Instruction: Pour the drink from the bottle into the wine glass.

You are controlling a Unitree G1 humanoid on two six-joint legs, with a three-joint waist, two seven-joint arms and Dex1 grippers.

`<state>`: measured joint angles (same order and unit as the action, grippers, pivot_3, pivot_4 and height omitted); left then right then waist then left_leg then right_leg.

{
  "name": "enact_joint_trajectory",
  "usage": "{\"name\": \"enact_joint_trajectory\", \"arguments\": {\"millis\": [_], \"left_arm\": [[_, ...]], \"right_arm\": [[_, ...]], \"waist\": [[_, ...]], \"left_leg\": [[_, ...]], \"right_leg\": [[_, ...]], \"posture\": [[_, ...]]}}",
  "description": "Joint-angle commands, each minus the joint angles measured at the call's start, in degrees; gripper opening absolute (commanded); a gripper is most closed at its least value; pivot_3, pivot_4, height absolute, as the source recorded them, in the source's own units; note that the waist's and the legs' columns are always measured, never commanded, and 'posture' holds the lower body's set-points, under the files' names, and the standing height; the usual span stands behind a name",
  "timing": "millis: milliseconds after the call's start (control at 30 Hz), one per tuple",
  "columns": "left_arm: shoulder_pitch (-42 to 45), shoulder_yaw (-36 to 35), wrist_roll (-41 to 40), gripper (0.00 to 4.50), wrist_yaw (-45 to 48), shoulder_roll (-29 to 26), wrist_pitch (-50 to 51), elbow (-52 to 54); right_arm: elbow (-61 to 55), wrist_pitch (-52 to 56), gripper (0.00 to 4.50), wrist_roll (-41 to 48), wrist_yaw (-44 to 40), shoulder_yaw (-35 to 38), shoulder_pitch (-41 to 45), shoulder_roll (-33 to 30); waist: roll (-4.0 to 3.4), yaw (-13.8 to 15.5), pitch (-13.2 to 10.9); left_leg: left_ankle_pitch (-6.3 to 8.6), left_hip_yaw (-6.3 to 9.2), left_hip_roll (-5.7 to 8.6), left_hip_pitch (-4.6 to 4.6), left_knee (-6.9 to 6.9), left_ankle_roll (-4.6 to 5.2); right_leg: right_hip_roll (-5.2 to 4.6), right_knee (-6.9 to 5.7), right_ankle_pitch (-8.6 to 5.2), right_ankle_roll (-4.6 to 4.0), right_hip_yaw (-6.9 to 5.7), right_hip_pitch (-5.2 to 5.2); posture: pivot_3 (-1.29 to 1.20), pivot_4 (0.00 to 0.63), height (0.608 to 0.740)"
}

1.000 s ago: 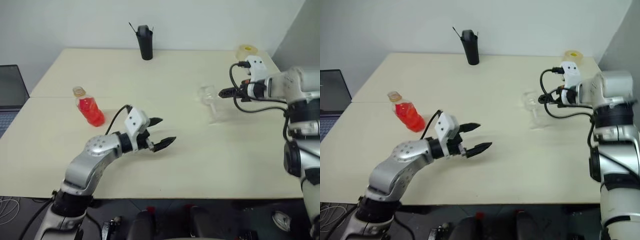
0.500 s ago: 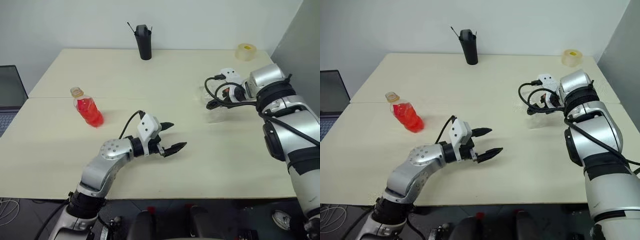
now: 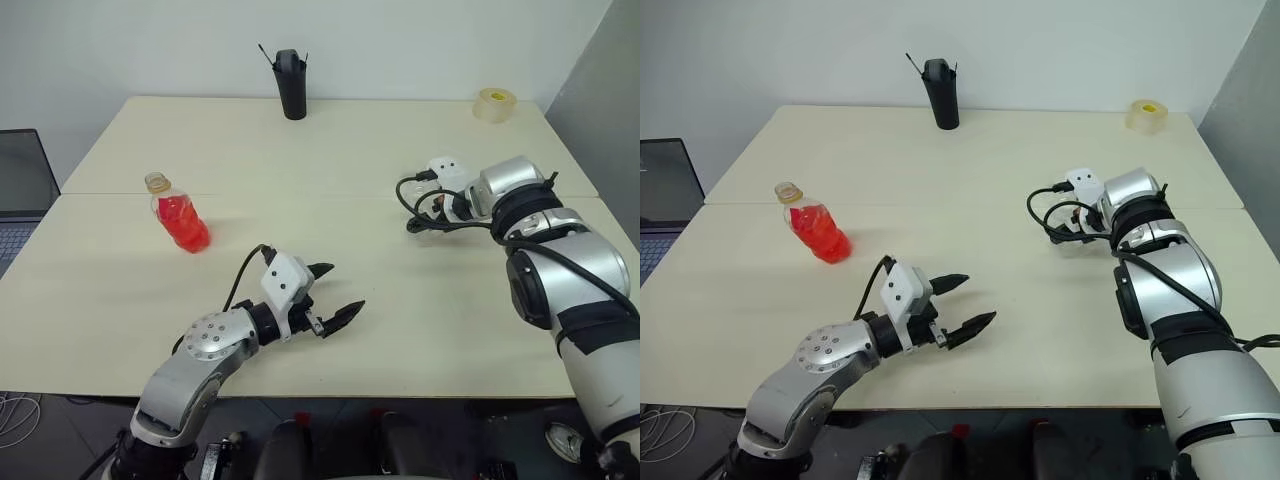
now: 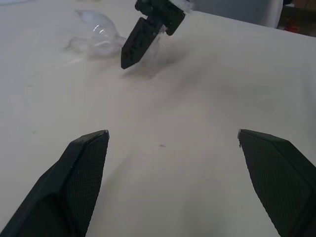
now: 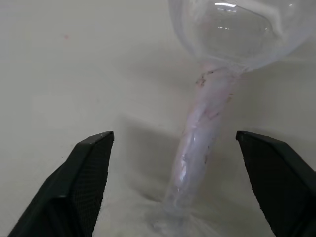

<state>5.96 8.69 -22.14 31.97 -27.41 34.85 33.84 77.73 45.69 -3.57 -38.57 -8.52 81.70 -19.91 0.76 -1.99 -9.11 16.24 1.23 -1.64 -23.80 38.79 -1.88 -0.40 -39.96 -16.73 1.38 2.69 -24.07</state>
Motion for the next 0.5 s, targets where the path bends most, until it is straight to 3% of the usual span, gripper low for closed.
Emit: {"name": "enact_joint_trajectory", "arguments": {"millis": [33,300,500], "left_arm": [[-0.6,-1.6,0.1,4.50,-1.0,-0.9,0.6,3.8],[1.6,-1.8,0.0,4.50,-0.2,-2.2,0.4,2.3],[6.2,-1.2,0.7,4.50,3.3,-3.1,-1.6,-3.0]], "right_arm": [[-0.1,-2.2,2.88,-1.5,1.6,1.1,-0.7,0.0],[-0.4,-3.7,0.14,-2.3,0.8,2.8,0.7,-0.7],[-2.6,-3.0,0.14,0.3,-2.2,6.0,3.1,-0.8]], "waist": [[0.00,0.0,0.0],[-0.01,0.0,0.0],[-0.01,0.0,0.0]], "left_leg": [[0.00,0.01,0.00,0.02,0.00,0.00],[0.00,0.02,0.01,0.02,0.01,0.00],[0.00,0.00,0.02,0.02,0.00,-0.01]], "right_leg": [[0.00,0.00,0.00,0.00,-0.01,0.02],[0.01,0.00,0.00,0.00,-0.02,0.03],[0.02,0.00,0.00,0.00,-0.01,0.02]], "posture": [[0.00,0.150,0.740],[0.00,0.150,0.740],[0.00,0.150,0.740]]}}
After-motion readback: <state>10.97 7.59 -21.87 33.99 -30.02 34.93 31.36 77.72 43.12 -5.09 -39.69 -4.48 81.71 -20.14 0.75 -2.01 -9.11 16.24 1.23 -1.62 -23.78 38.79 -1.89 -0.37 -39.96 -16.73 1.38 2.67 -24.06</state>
